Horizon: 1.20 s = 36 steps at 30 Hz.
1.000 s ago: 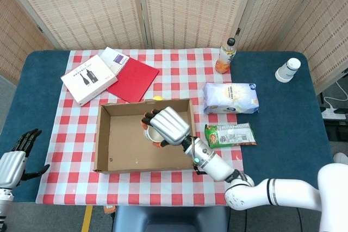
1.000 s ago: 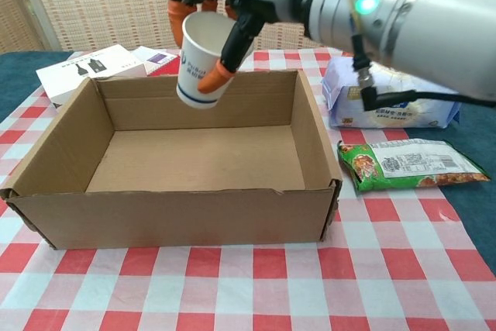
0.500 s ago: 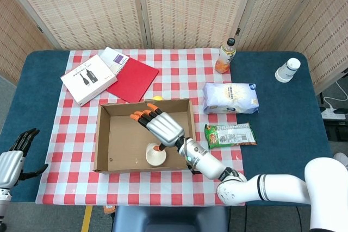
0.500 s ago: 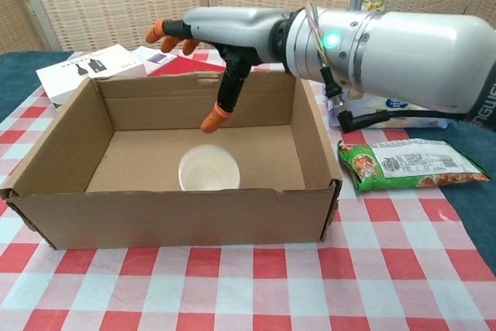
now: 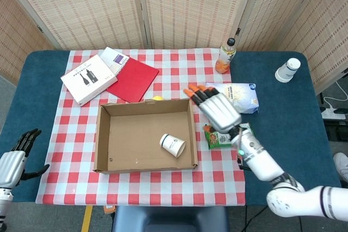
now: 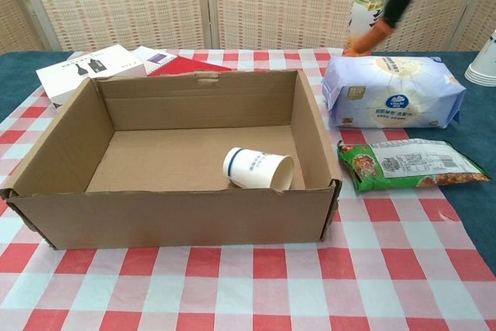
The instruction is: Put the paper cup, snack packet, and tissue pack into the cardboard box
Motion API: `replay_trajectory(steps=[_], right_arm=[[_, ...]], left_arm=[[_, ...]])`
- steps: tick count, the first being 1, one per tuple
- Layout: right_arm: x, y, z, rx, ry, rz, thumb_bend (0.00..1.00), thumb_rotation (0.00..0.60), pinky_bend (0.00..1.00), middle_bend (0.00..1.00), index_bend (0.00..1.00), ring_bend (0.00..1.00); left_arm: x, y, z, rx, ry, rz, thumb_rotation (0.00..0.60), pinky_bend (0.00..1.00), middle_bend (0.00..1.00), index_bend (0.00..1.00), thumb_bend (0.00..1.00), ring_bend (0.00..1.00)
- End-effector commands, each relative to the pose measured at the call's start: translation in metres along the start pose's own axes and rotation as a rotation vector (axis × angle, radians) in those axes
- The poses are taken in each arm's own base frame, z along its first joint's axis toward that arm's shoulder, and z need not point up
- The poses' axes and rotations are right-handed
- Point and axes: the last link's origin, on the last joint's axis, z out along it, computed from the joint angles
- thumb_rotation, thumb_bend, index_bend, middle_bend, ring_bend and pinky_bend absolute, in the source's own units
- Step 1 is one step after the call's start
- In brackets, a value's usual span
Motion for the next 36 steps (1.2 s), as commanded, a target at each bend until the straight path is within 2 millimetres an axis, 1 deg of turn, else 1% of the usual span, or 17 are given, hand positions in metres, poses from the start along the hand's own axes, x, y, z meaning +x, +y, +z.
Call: replay_trajectory(steps=[1,2,5,7,11,16,20,25,27,29,33,35,36], right_arm=[[-0.018,0.039,-0.048,-0.103,-0.053,-0.003,0.0,0.6,0.35,0.13,0.25,0.09],[-0.025,0.048,-0.057,-0.118,-0.067,0.008,0.0,0.6,0.36,0.15,0.26,0.11],[-0.043,0.063,-0.075,-0.128,-0.094,0.025,0.0,0.6,0.39,0.18,0.28,0.13],[-0.055,0.069,-0.082,-0.122,-0.103,0.038,0.0,0.6,0.41,0.19,0.3,0.15],[-0.073,0.076,-0.088,-0.103,-0.105,0.065,0.0,0.6,0.43,0.22,0.33,0.18],[-0.099,0.085,-0.086,-0.103,-0.123,0.097,0.0,0.6,0.45,0.24,0.38,0.2],[-0.12,0.092,-0.081,-0.111,-0.148,0.124,0.0,0.6,0.45,0.24,0.38,0.2],[-0.139,0.095,-0.072,-0.119,-0.169,0.156,0.0,0.6,0.45,0.24,0.37,0.2],[-0.148,0.095,-0.067,-0.117,-0.181,0.169,0.0,0.6,0.45,0.24,0.35,0.2],[-0.155,0.095,-0.062,-0.114,-0.196,0.173,0.0,0.6,0.45,0.24,0.3,0.19],[-0.166,0.094,-0.056,-0.11,-0.223,0.175,0.0,0.6,0.38,0.24,0.2,0.11],[-0.168,0.093,-0.054,-0.107,-0.227,0.179,0.0,0.6,0.35,0.24,0.18,0.09],[-0.169,0.093,-0.053,-0.106,-0.23,0.181,0.0,0.6,0.31,0.24,0.17,0.08]], left_arm=[[-0.001,0.001,0.0,-0.002,-0.001,0.002,0.6,0.23,0.01,0.03,0.21,0.0],[-0.001,0.001,0.0,-0.003,-0.002,0.004,0.6,0.23,0.01,0.03,0.21,0.0],[-0.002,0.002,0.001,-0.005,-0.004,0.009,0.6,0.23,0.01,0.03,0.21,0.0],[-0.003,0.003,0.001,-0.007,-0.006,0.013,0.6,0.23,0.01,0.03,0.21,0.0],[-0.004,0.004,0.001,-0.006,-0.004,0.016,0.6,0.23,0.01,0.03,0.21,0.0],[-0.001,0.003,0.0,-0.002,0.004,0.011,0.6,0.23,0.01,0.02,0.21,0.0],[0.0,0.002,0.0,0.0,0.007,0.007,0.6,0.23,0.01,0.03,0.21,0.0],[0.0,0.002,0.0,-0.001,0.005,0.007,0.6,0.23,0.01,0.03,0.21,0.0],[0.0,0.001,0.0,0.0,0.007,0.006,0.6,0.23,0.01,0.03,0.21,0.0],[0.001,0.001,0.0,0.003,0.01,0.005,0.6,0.23,0.01,0.03,0.21,0.0],[0.002,-0.001,0.0,0.009,0.014,0.001,0.6,0.23,0.01,0.03,0.21,0.0],[0.002,-0.002,0.001,0.01,0.014,-0.001,0.6,0.23,0.01,0.03,0.21,0.0],[0.002,-0.002,0.001,0.01,0.013,-0.002,0.6,0.23,0.01,0.03,0.21,0.0]])
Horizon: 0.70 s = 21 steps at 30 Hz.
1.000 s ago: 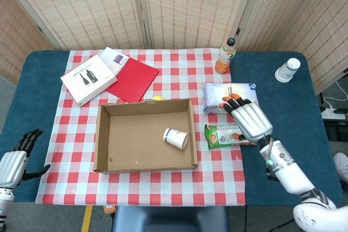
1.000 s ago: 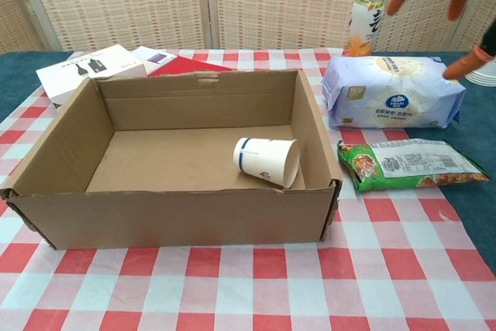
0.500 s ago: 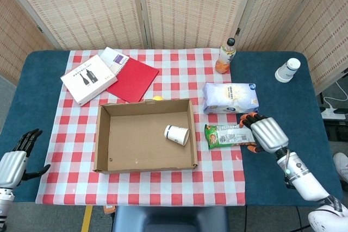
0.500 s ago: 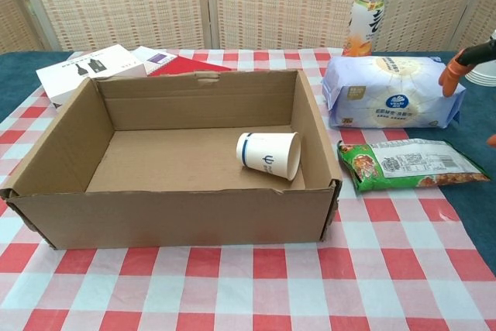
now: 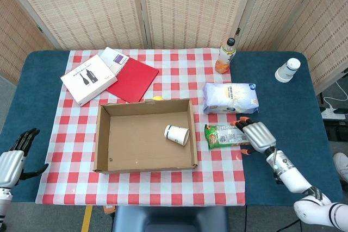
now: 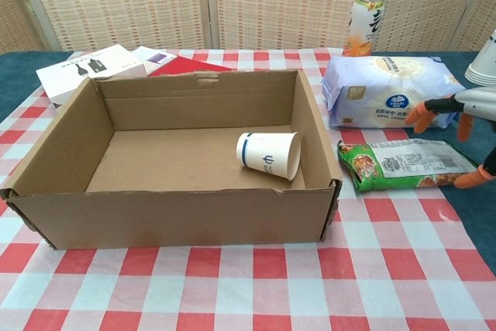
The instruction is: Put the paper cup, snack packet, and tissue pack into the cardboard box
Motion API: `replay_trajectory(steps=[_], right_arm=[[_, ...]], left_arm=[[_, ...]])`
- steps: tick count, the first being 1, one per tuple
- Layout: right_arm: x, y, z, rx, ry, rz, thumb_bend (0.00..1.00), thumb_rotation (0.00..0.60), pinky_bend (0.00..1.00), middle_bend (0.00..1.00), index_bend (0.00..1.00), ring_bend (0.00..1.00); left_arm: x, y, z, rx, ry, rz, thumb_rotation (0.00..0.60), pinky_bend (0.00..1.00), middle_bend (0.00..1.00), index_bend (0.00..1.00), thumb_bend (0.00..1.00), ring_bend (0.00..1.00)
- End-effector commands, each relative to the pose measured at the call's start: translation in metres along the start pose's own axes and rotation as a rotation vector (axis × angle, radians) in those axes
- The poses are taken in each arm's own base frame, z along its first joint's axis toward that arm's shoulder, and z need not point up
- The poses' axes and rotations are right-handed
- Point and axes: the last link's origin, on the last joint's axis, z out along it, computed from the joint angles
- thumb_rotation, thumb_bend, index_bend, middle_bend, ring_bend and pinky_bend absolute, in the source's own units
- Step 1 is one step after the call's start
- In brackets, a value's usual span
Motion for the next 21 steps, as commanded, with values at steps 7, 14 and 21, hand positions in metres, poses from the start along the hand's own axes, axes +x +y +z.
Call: replay_trajectory(steps=[7,14,21], right_arm=[[-0.001,-0.006,0.005,0.024,-0.011,0.015,0.0,0.6,0.22,0.24,0.19,0.08],[-0.004,-0.002,0.009,0.01,-0.024,0.018,0.0,0.6,0.22,0.24,0.21,0.08],[-0.009,-0.004,0.022,0.012,-0.033,0.025,0.0,0.6,0.22,0.24,0.22,0.08]], left_arm=[[-0.001,0.0,0.001,-0.001,-0.004,-0.001,0.6,0.23,0.01,0.03,0.21,0.0],[-0.001,0.0,0.0,-0.002,-0.004,0.0,0.6,0.23,0.01,0.03,0.21,0.0],[0.0,-0.001,0.001,0.004,-0.002,-0.004,0.6,0.23,0.01,0.03,0.21,0.0]])
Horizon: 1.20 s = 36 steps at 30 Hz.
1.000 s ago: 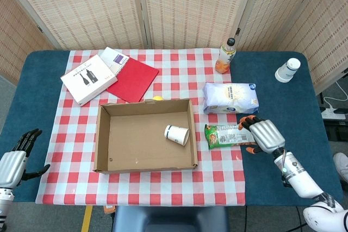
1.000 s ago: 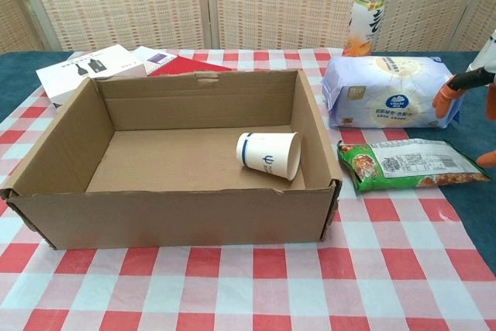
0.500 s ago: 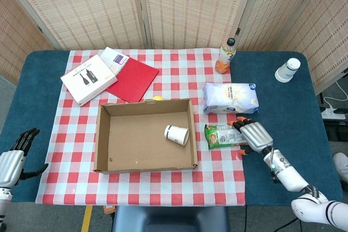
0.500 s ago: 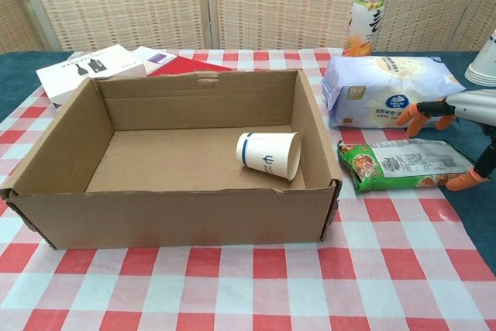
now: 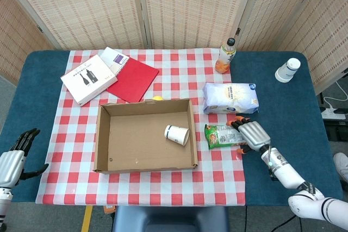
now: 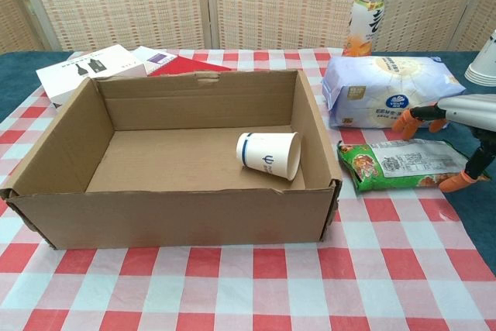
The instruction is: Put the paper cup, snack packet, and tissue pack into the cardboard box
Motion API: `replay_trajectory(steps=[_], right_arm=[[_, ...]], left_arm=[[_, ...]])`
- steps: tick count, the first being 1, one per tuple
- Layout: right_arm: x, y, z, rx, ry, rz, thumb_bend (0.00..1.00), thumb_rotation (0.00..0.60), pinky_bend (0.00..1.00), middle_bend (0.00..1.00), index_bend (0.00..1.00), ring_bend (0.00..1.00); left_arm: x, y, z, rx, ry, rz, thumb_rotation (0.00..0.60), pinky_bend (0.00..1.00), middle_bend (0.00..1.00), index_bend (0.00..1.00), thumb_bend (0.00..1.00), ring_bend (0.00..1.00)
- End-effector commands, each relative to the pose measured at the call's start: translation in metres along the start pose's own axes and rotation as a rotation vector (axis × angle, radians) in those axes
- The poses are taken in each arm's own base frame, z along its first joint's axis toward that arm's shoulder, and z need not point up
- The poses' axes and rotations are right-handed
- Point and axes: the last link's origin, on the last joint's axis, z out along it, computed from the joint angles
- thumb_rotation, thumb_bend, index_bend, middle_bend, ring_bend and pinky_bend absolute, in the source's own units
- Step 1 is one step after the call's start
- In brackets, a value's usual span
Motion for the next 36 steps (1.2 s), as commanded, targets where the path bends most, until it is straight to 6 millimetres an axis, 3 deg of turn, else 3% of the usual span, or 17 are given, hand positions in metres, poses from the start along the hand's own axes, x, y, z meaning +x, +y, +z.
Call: replay_trajectory(steps=[1,10,14,19,26,36], right_arm=[[-0.001,-0.001,0.005,0.0,-0.003,0.001,0.0,0.6,0.22,0.24,0.22,0.08],[-0.008,0.002,0.014,-0.014,-0.007,-0.009,0.0,0.6,0.28,0.24,0.29,0.12],[-0.013,0.003,0.016,-0.026,-0.003,-0.011,0.0,0.6,0.38,0.25,0.38,0.2],[-0.014,0.003,0.018,-0.032,0.02,-0.02,0.01,0.6,0.5,0.33,0.52,0.32],[-0.009,0.0,0.015,-0.022,0.083,-0.025,0.15,0.6,0.67,0.47,0.72,0.47],[0.015,-0.011,-0.009,0.036,0.181,-0.04,0.25,0.6,0.73,0.52,0.79,0.53]], left_arm=[[0.001,-0.001,0.0,0.002,0.003,-0.001,0.6,0.23,0.01,0.03,0.21,0.0],[0.001,-0.002,0.001,0.006,0.005,-0.005,0.6,0.23,0.01,0.03,0.21,0.0],[0.001,-0.003,0.001,0.007,0.005,-0.006,0.6,0.23,0.01,0.03,0.21,0.0],[0.001,-0.003,0.001,0.007,0.005,-0.006,0.6,0.23,0.01,0.03,0.21,0.0],[0.001,-0.002,0.001,0.007,0.004,-0.006,0.6,0.23,0.01,0.03,0.21,0.0],[0.001,-0.002,0.001,0.003,0.007,-0.008,0.6,0.23,0.01,0.03,0.21,0.0]])
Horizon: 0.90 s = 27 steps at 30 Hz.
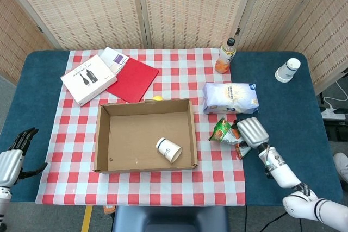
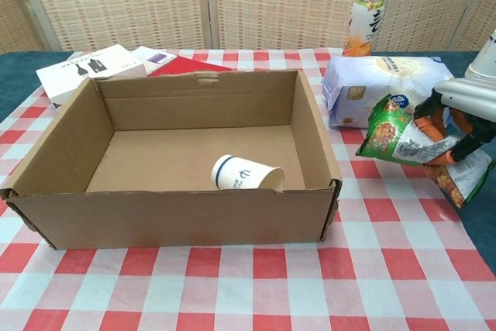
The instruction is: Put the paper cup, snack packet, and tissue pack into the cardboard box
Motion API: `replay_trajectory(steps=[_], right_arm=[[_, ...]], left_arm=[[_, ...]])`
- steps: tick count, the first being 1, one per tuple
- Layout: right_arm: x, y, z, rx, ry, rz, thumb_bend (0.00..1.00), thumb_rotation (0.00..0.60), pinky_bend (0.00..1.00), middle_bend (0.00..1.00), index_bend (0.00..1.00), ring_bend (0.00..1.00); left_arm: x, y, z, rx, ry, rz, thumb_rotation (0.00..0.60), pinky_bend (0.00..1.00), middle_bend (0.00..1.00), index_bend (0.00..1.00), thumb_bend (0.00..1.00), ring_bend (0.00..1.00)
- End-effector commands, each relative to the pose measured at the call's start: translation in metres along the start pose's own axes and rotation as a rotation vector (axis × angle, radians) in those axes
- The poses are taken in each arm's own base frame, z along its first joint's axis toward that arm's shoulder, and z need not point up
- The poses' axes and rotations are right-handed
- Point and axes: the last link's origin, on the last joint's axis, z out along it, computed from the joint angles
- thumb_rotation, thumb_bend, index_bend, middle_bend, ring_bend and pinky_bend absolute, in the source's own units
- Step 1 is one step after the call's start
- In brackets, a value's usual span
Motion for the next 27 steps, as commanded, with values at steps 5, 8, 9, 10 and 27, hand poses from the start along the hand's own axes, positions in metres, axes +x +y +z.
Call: replay_trajectory(steps=[5,8,9,10,27], right_arm=[[0.042,-0.016,-0.024,0.064,0.12,-0.034,0.26,0.6,0.74,0.53,0.8,0.54],[0.07,-0.03,-0.027,0.095,0.191,-0.058,0.26,0.6,0.74,0.53,0.81,0.54],[0.079,-0.035,-0.026,0.106,0.212,-0.067,0.26,0.6,0.74,0.54,0.81,0.55],[0.088,-0.04,-0.025,0.117,0.231,-0.076,0.26,0.6,0.75,0.54,0.81,0.55],[0.131,-0.197,0.081,0.404,0.333,0.047,0.26,0.6,0.75,0.55,0.81,0.55]], left_arm=[[0.0,0.001,0.0,-0.004,-0.002,0.0,0.6,0.23,0.01,0.03,0.21,0.0],[0.0,0.002,-0.001,-0.007,-0.001,-0.001,0.6,0.23,0.01,0.03,0.21,0.0],[0.0,0.002,-0.001,-0.008,0.0,-0.001,0.6,0.23,0.01,0.03,0.21,0.0],[0.0,0.002,-0.001,-0.009,0.001,0.0,0.6,0.23,0.01,0.03,0.21,0.0],[0.003,0.001,-0.002,-0.003,0.003,-0.009,0.6,0.23,0.01,0.03,0.22,0.0]])
